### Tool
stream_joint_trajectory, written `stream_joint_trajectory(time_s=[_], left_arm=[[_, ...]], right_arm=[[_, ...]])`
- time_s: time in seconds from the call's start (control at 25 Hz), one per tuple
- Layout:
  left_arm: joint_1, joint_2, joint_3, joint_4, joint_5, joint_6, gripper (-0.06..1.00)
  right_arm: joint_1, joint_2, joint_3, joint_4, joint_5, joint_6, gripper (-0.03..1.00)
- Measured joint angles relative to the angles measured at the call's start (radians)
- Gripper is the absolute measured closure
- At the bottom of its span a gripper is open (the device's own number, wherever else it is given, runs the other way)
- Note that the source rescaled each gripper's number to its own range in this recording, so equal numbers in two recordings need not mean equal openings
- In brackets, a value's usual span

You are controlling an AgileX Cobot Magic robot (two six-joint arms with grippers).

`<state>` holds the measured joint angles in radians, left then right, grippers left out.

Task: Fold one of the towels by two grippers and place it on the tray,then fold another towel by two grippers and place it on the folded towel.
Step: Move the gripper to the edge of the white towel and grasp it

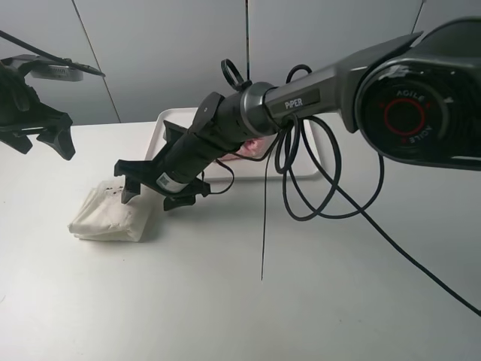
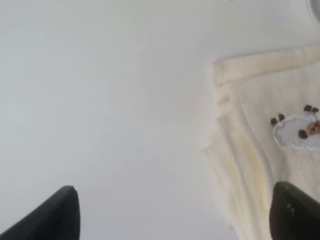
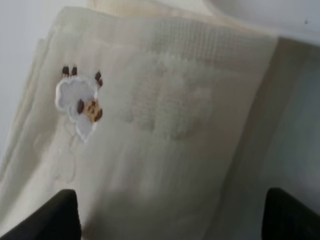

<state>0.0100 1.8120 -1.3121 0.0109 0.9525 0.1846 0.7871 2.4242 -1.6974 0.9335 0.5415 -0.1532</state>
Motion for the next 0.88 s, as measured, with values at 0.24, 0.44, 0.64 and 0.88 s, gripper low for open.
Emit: stream_joint_trajectory(time_s=[0.24,0.44,0.64,0.88], left_arm=[[0.000,0.000,0.000,-0.011,0.000,0.004,-0.03],[0.000,-0.002,0.000,-0.026,0.001,0.020,-0.03],[0.000,-0.002,0.000,-0.033,0.001,0.024,-0.03],[0.000,-0.002,0.000,-0.033,0.001,0.025,-0.03]], right_arm=[[0.016,0.017,-0.003,0.069,-0.023,0.004,0.18],[0.017,0.031,-0.010,0.102,-0.037,0.004,0.29],[0.017,0.031,-0.010,0.119,-0.043,0.002,0.39],[0.018,0.031,-0.010,0.196,-0.045,-0.042,0.41]])
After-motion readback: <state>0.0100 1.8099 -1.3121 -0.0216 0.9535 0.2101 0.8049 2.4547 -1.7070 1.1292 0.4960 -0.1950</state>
